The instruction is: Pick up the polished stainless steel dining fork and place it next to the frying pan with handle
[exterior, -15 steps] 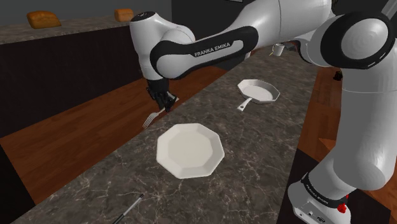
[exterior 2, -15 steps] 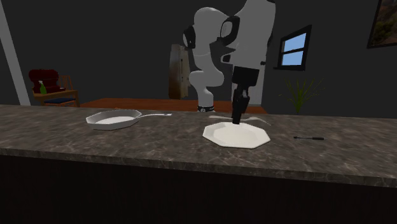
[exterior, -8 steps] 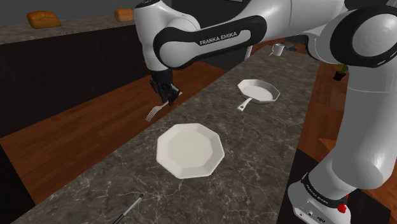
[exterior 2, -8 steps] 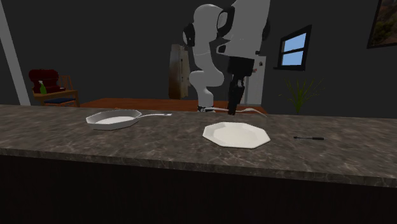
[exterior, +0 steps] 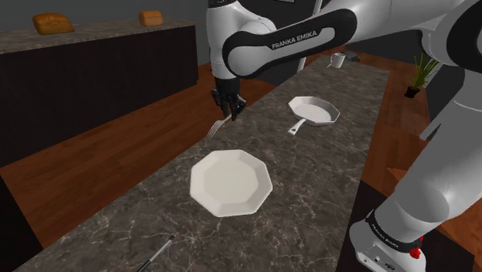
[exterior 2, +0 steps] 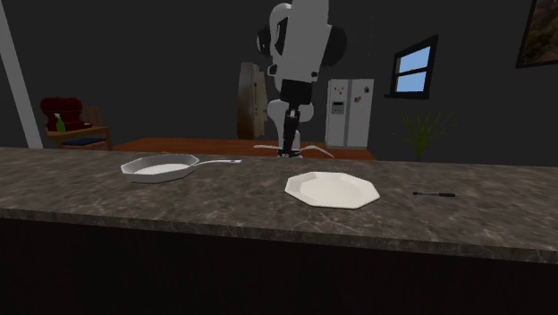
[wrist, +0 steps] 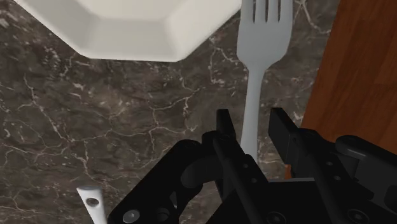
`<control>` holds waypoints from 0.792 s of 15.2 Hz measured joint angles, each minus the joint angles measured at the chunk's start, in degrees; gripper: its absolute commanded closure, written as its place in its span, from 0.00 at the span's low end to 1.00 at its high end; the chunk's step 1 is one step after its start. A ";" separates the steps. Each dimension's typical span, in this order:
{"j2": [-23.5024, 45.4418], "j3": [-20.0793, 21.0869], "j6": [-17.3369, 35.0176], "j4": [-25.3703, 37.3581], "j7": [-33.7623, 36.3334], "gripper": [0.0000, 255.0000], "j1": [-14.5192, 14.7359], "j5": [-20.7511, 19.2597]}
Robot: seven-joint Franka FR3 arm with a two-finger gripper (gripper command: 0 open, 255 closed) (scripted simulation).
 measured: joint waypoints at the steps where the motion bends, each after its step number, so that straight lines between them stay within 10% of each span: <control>1: -1.19 -0.30 0.89 -1.52 -1.45 1.00 -1.16 0.71; 12: -12.63 -6.08 7.18 -14.03 -18.80 1.00 -11.08 7.83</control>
